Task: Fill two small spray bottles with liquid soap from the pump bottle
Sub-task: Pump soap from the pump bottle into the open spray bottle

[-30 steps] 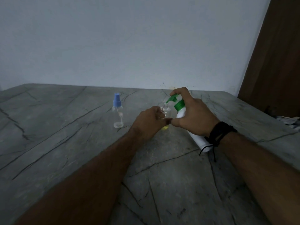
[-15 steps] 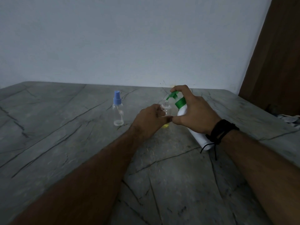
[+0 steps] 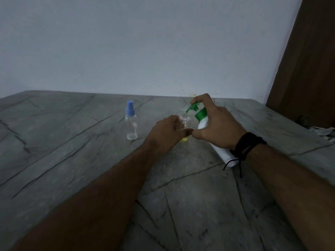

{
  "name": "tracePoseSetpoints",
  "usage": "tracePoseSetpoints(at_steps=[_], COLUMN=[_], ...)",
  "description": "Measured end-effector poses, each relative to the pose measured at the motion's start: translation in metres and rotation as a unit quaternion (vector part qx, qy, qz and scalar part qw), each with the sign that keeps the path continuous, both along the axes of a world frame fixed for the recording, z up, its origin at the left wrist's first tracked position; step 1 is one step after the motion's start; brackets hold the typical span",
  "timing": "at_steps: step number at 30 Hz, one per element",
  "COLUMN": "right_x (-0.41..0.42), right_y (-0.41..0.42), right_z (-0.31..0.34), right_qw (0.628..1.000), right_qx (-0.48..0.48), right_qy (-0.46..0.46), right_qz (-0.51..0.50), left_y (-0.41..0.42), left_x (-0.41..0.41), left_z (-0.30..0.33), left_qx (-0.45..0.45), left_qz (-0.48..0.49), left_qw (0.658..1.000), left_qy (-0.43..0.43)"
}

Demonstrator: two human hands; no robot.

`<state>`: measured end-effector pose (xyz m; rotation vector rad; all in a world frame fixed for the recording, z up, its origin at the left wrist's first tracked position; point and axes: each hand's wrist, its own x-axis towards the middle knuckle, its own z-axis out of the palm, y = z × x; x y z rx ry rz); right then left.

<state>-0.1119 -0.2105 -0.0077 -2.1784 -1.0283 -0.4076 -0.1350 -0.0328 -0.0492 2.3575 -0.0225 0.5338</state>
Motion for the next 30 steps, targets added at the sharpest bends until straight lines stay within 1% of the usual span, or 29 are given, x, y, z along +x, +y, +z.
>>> tracePoseSetpoints(at_steps=[12,21,25,30], right_x=[-0.0006,0.0001,-0.0001,0.0007], right_y=[0.001,0.0007,0.0008,0.0012], right_z=[-0.0005,-0.0013,-0.0017,-0.0029], right_qw=[1.0,1.0,1.0,1.0], right_qx=[-0.014,-0.004,-0.004,0.003], right_qy=[-0.011,-0.005,-0.002,-0.014], right_qz=[0.0,0.002,-0.001,-0.001], left_y=[0.0013,0.0,-0.0007,-0.0015], left_x=[0.0017,0.0004,-0.003,-0.0017], left_z=[-0.0017,-0.0007,0.0005,0.0007], left_qx=[0.002,0.006,-0.007,-0.001], left_qz=[-0.001,0.001,-0.003,0.004], left_qw=[1.0,1.0,1.0,1.0], left_qy=[0.001,0.002,0.001,0.005])
